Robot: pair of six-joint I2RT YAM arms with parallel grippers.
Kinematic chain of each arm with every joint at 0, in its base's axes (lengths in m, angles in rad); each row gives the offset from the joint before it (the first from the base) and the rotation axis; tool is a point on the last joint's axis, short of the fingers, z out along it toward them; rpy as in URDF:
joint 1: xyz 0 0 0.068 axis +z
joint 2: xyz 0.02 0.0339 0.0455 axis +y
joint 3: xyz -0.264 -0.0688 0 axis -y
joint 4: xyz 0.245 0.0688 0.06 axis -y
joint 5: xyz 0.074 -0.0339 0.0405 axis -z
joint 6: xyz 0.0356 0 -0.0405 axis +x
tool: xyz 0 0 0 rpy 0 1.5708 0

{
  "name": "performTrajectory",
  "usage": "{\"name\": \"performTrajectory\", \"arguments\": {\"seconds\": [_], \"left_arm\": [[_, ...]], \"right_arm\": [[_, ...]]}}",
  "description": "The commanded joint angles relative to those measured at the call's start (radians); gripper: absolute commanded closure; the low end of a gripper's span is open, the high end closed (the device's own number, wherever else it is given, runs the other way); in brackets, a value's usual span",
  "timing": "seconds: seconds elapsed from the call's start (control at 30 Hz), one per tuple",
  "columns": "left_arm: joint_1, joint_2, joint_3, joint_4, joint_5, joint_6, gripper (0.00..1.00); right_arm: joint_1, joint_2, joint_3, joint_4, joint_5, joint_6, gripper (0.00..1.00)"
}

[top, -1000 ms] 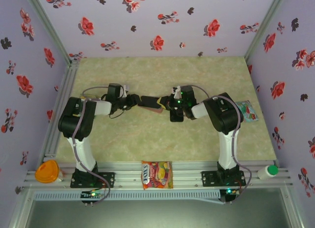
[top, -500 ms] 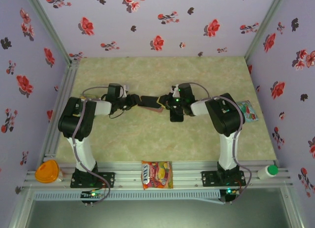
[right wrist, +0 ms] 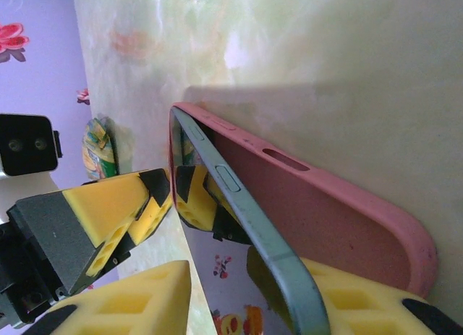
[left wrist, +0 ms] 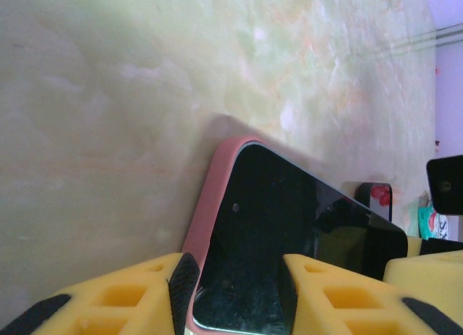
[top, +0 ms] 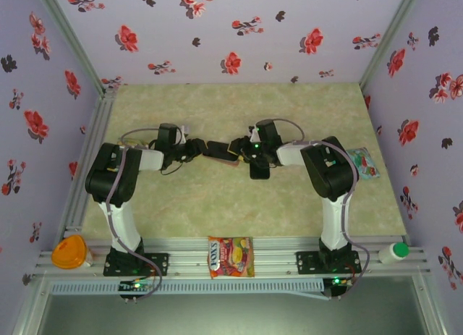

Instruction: Put the phone into the phone case

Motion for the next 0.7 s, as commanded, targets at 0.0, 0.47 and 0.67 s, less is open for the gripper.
{"name": "performTrajectory", "arguments": {"seconds": [0.0, 0.47, 0.67], "left_arm": [[-0.031, -0.013, -0.024, -0.019, 0.071, -0.024, 0.59], [-0.032, -0.006, -0.065, 0.095, 0.067, -0.067, 0.59], [-0.032, 0.001, -0.074, 0.134, 0.076, -0.081, 0.59]], "right_arm": [[0.023, -0.013, 0.042, -0.112, 0.029, -0.061, 0.56], [0.040, 0.013, 0.272, -0.600, 0.141, -0.212, 0.48], [0.054, 0.048, 0.370, -0.740, 0.184, -0.239, 0.47]]}}
